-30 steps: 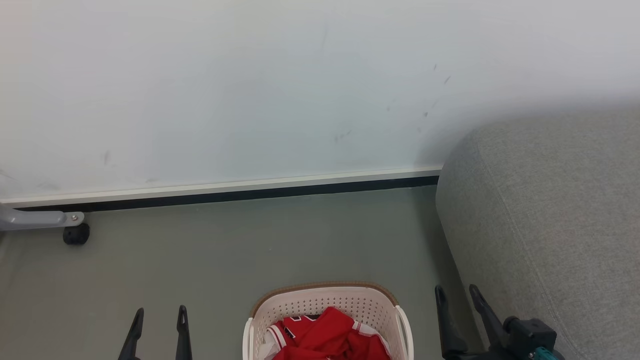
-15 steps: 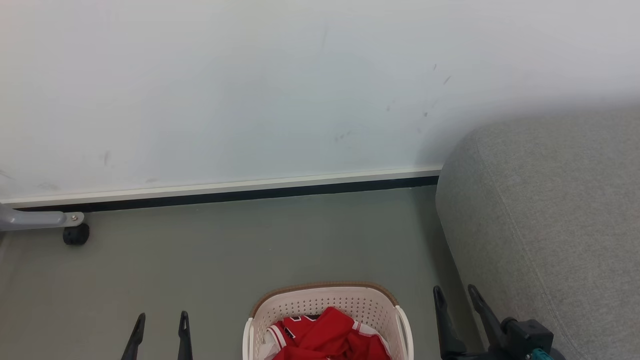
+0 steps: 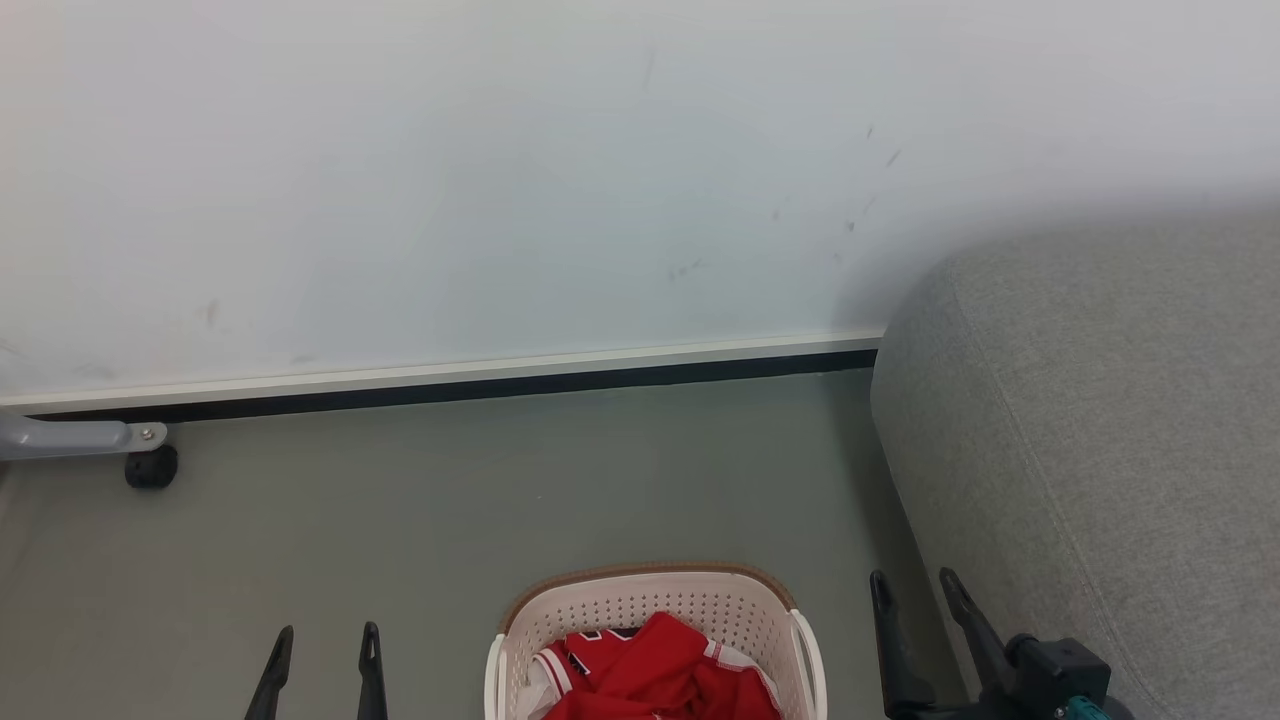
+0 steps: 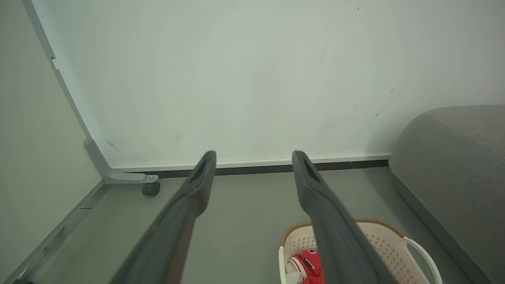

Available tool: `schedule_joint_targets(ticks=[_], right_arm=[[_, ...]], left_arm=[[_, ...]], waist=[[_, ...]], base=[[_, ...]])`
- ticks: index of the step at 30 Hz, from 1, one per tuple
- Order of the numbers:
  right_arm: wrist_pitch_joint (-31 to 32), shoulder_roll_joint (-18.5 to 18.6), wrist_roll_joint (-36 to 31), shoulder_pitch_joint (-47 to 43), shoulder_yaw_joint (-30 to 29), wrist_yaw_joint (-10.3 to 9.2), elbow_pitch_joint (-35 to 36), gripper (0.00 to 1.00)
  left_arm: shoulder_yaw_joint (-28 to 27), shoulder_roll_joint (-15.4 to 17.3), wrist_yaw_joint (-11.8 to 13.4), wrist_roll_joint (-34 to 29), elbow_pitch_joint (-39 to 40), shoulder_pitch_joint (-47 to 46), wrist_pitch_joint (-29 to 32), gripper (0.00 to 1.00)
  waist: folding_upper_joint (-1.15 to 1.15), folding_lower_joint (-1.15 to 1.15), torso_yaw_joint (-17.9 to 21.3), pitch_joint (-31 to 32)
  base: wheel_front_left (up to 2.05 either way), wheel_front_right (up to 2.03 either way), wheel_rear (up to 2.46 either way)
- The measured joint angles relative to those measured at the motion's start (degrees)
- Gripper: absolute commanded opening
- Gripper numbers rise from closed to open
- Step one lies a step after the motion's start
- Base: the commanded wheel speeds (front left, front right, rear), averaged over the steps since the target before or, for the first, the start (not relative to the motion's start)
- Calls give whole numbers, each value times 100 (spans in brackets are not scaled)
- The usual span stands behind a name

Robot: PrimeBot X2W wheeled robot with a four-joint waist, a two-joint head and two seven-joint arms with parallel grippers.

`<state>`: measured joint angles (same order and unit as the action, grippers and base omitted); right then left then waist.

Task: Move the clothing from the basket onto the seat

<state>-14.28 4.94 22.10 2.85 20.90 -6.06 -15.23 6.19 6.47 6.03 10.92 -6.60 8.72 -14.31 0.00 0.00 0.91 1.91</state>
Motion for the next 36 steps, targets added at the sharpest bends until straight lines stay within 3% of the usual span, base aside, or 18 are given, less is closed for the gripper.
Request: schedule_joint_targets(ticks=[19, 36], right_arm=[[-1, -5, -56, -9, -67, 2, 180, 100], [-1, 85, -111, 471, -463, 0, 745, 100]], left_arm=[[-33, 12, -58, -19, 75, -19, 0, 100], [491, 59, -409, -364, -202, -1162, 2, 100]], waist=[[0, 0, 45, -231], [0, 1, 108, -1469]], base=[[0, 0, 0], [0, 0, 0]])
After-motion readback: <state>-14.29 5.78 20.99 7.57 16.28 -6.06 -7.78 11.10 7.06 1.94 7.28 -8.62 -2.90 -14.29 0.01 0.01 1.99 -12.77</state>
